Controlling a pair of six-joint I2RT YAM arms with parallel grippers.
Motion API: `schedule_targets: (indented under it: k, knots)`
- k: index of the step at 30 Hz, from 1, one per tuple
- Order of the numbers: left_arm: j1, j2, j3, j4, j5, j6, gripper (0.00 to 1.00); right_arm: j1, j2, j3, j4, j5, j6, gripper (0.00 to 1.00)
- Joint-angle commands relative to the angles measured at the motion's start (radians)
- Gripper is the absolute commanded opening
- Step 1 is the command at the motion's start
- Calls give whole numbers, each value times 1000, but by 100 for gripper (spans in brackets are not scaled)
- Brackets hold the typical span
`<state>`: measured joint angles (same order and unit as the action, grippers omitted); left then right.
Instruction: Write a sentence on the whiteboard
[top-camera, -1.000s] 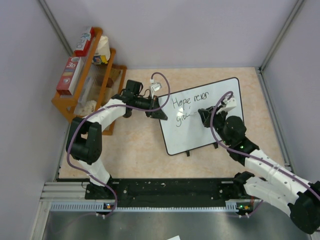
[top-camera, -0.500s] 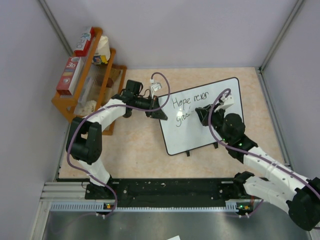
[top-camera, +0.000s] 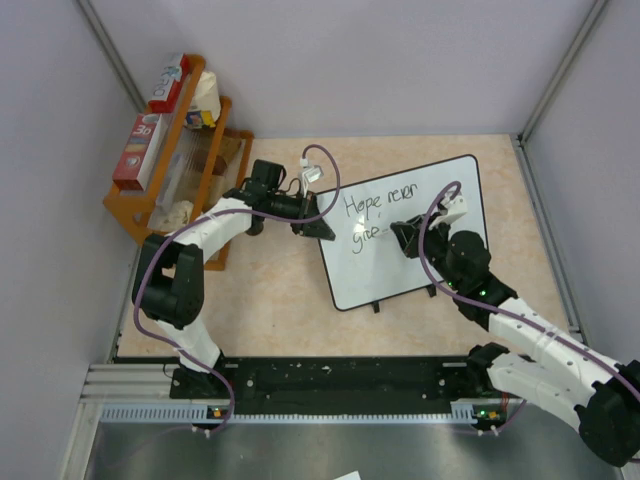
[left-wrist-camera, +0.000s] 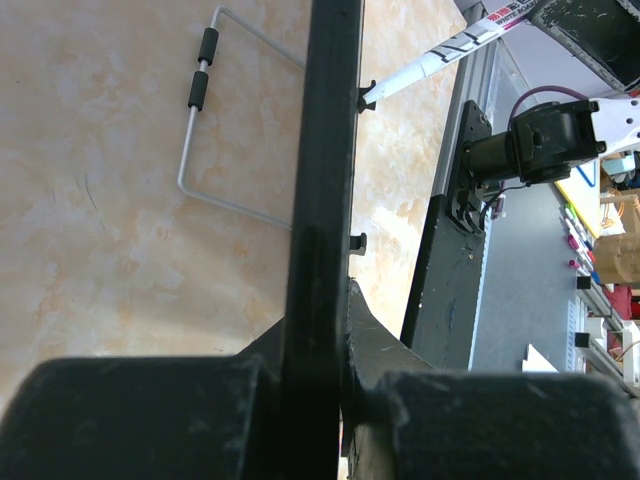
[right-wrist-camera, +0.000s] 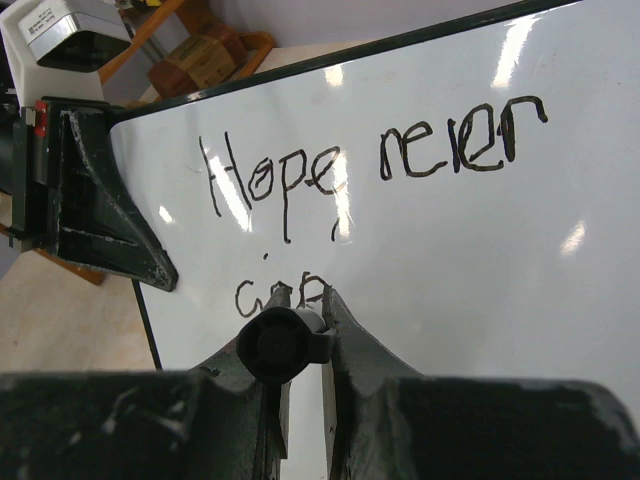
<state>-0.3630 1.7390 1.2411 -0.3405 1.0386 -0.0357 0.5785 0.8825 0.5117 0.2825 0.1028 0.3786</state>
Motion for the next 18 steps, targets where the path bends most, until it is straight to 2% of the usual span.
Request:
schedule_targets:
  k: [1, 9, 18]
  knots:
    - [-37, 44, -49, -87, -351, 200, 0, -12, -2, -25, -63, 26, -9, 0]
    - [-37, 47, -48, -86, -350, 201, 0, -16, -33, -24, -77, 101, -23, 0]
    - [-37, 48, -48, -84, -350, 198, 0, -25, -40, 22, -71, 115, -23, 0]
